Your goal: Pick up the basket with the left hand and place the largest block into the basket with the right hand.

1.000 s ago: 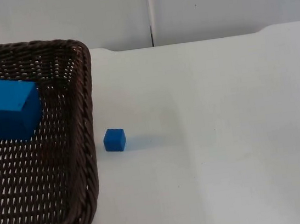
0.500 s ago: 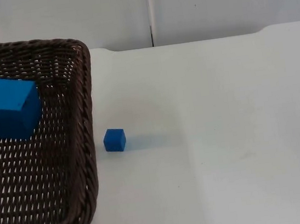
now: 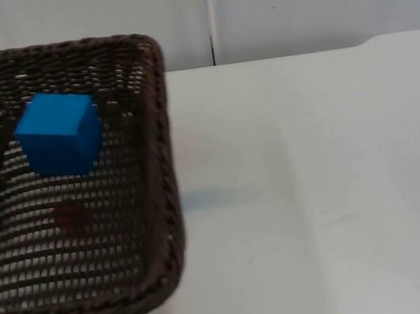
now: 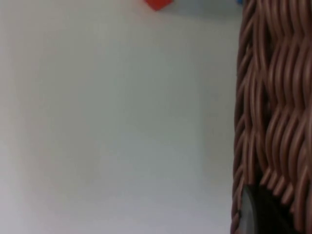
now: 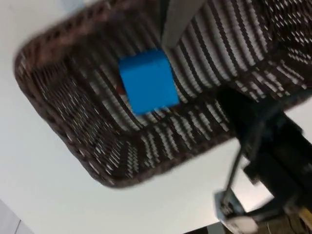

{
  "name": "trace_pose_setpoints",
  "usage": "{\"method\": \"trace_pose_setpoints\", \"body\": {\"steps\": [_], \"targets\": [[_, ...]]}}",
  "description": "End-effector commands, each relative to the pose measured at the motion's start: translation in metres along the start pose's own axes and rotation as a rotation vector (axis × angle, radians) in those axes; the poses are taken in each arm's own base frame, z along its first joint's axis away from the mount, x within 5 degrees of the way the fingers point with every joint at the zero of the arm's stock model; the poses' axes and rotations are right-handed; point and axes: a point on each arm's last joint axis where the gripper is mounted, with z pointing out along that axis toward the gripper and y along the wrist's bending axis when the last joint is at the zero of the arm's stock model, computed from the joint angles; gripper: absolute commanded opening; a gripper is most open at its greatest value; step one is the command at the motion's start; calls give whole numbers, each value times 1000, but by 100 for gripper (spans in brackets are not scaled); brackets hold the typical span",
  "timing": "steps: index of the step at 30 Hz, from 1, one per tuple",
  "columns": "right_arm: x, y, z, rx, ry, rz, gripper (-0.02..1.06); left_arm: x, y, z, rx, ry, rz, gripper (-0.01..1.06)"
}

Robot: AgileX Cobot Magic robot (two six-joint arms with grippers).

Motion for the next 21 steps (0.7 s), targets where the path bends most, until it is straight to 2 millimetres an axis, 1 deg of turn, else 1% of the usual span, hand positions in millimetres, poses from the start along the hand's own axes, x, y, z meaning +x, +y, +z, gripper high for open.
{"method": "trace_pose_setpoints", "body": {"steps": [1,4,5,7,10,11,13,16,17,21], "targets": [[-2,0,-5,7,-14,-5,92,-5,-13,12,41,-24,-4,0],[-1,1,-5,4,-11,-5,92,-8,-25,34,40,-21,22,0],[-1,1,-5,4,-11,-5,92,-8,-25,34,40,-21,22,0],[-1,1,-5,2,-7,-2,92,-9,-35,51,40,9,51,0],[0,2,-5,-9,9,-2,92,-16,-51,70,52,48,97,0],[0,2,-5,-9,9,-2,92,-16,-51,70,52,48,97,0],[1,2,-6,-13,14,-2,92,-23,-63,79,69,59,125,0],[0,3,-13,14,19,-23,92,-35,-81,94,91,66,160,0],[0,3,-13,14,19,-23,92,-35,-81,94,91,66,160,0],[1,-1,-33,103,42,-6,92,-48,-96,119,104,83,188,0]]}}
